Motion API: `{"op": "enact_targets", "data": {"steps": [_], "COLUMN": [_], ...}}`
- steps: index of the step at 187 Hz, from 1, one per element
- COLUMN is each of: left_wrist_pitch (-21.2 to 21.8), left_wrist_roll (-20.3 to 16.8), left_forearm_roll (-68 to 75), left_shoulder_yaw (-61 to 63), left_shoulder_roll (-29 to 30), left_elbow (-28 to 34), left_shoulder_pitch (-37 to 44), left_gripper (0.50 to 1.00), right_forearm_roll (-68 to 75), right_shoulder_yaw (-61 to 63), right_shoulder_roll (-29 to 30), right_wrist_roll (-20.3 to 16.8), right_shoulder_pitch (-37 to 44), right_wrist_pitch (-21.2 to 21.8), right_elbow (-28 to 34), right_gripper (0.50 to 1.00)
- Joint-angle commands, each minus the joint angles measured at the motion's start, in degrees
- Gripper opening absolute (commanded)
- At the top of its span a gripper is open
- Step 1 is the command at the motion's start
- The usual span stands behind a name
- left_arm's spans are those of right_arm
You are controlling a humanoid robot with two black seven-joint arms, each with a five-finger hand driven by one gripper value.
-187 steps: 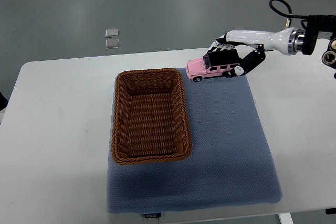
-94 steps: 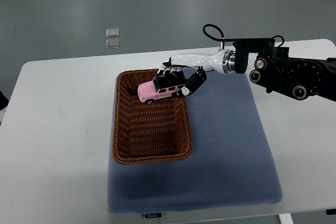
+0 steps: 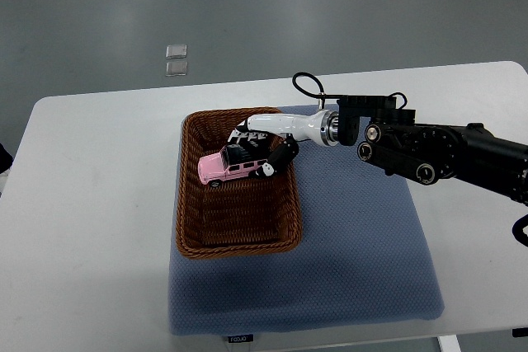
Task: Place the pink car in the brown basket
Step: 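Carry the pink car over the brown basket and lower it inside, then open the right hand to release the car into the basket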
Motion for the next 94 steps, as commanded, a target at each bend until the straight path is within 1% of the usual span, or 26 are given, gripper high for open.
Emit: {"op": "enact_targets", "data": {"steps": [1,11,12,13,14,15,16,17,18,21,23,28,31,36,41,67,74,82,94], "left_wrist_pitch": [0.01,0.01,0.01,0.01,0.01,0.01,0.01,0.01,0.01,0.01,0.01,0.01,0.01,0.01,0.01,0.01,0.01,0.01,0.01], "left_wrist_roll": [0.04,-0.04,0.04,0.04,0.04,0.04,-0.04,-0.04,-0.04,-0.04,0.04,-0.04,0.04,0.04,-0.04,-0.04,0.04,0.04,0.04], "left_forearm_roll": [-0.03,-0.03,-0.03,-0.03,-0.03,-0.03,-0.03,-0.03,-0.03,-0.03,-0.03,-0.03,-0.03,-0.03,-0.03,-0.03,-0.03,-0.03,-0.03], "left_shoulder_yaw": [0.0,0.0,0.0,0.0,0.0,0.0,0.0,0.0,0.0,0.0,0.0,0.0,0.0,0.0,0.0,0.0,0.0,0.0,0.0], "left_shoulder_roll": [0.0,0.0,0.0,0.0,0.0,0.0,0.0,0.0,0.0,0.0,0.0,0.0,0.0,0.0,0.0,0.0,0.0,0.0,0.0], "left_elbow": [0.0,0.0,0.0,0.0,0.0,0.0,0.0,0.0,0.0,0.0,0.0,0.09,0.09,0.09,0.09,0.0,0.0,0.0,0.09], "left_shoulder_pitch": [0.0,0.0,0.0,0.0,0.0,0.0,0.0,0.0,0.0,0.0,0.0,0.0,0.0,0.0,0.0,0.0,0.0,0.0,0.0], "left_gripper": [1.0,1.0,1.0,1.0,1.0,1.0,1.0,1.0,1.0,1.0,1.0,1.0,1.0,1.0,1.0,1.0,1.0,1.0,1.0], "right_forearm_roll": [-0.21,-0.12,-0.12,-0.12,-0.12,-0.12,-0.03,-0.03,-0.03,-0.03,-0.03,-0.03,-0.03,0.06,0.06,0.41,0.41,0.5,1.02], "right_shoulder_yaw": [0.07,0.15,0.15,0.15,0.24,0.24,0.24,0.24,0.24,0.24,0.24,0.24,0.24,0.24,0.24,0.77,0.94,1.12,2.87], "right_shoulder_roll": [0.76,0.94,1.02,1.03,1.11,1.11,1.2,1.2,1.29,1.38,1.55,1.64,1.82,1.99,2.25,2.17,1.99,1.82,1.38], "right_wrist_roll": [0.25,0.43,0.43,0.43,0.43,0.43,0.43,0.43,0.43,0.43,0.43,0.43,0.43,0.43,0.43,0.43,0.43,0.43,0.43], "right_shoulder_pitch": [-0.74,-1.27,-1.36,-1.36,-1.44,-1.44,-1.53,-1.53,-1.62,-1.71,-1.97,-2.24,-2.41,-2.59,-2.76,-3.38,-3.47,-3.47,-3.38], "right_wrist_pitch": [-1.44,-2.58,-2.76,-2.76,-2.93,-2.94,-3.11,-3.11,-3.29,-3.38,-3.55,-3.64,-3.64,-3.64,-3.64,-3.64,-3.64,-3.64,-3.73], "right_elbow": [-1.19,-1.55,-1.63,-1.63,-1.63,-1.63,-1.63,-1.63,-1.63,-1.63,-1.63,-1.63,-1.63,-1.63,-1.63,-1.63,-1.63,-1.63,-1.37], "right_gripper": [0.582,0.631,0.647,0.648,0.664,0.664,0.682,0.682,0.696,0.707,0.723,0.738,0.756,0.766,0.791,0.862,0.866,0.885,0.885]}}
